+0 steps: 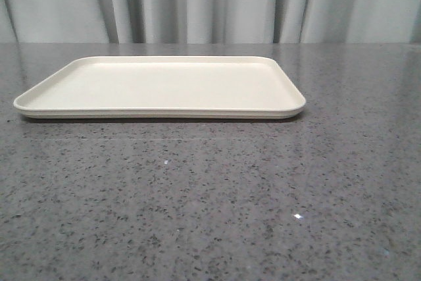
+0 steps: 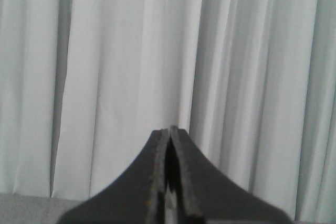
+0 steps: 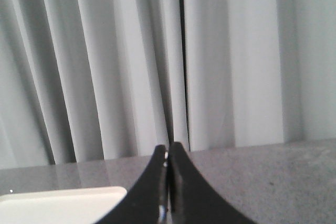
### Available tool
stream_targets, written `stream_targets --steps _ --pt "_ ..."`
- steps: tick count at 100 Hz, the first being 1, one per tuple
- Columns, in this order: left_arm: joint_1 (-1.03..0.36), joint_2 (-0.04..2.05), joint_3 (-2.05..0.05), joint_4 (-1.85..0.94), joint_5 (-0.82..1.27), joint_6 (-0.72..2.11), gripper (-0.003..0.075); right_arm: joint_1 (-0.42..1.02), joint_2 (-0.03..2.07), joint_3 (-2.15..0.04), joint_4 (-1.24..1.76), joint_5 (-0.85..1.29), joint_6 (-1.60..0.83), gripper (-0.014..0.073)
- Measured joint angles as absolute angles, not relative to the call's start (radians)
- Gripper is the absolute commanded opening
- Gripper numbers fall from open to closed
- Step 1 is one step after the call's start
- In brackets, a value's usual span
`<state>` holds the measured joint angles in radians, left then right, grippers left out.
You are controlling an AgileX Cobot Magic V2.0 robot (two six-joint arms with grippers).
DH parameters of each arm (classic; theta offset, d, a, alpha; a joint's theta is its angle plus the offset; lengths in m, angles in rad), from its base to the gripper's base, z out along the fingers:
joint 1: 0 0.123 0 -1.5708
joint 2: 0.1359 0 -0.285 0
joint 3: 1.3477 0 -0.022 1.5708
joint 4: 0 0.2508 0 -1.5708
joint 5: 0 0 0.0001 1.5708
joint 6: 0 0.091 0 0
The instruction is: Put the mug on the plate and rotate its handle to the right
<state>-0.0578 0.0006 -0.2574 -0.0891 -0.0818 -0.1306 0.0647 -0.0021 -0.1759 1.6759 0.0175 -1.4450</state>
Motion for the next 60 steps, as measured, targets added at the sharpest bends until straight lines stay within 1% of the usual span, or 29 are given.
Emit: stream_targets --steps 15,37,60 --pt "-0.058 0.043 -0.352 -0.089 -0.069 -0.131 -0.0020 0.065 0.073 -0.274 1.676 0.027 -1.478 -0.0061" --pt "-0.058 0.121 -0.467 -0.089 -0.016 -0.131 -0.0020 0.065 0.244 -0.429 1.676 0.080 -1.567 -0.0061" --pt "-0.058 0.225 -0.576 -0.089 0.049 -0.131 -0.0020 0.065 0.410 -0.595 1.676 0.098 -1.585 -0.0061"
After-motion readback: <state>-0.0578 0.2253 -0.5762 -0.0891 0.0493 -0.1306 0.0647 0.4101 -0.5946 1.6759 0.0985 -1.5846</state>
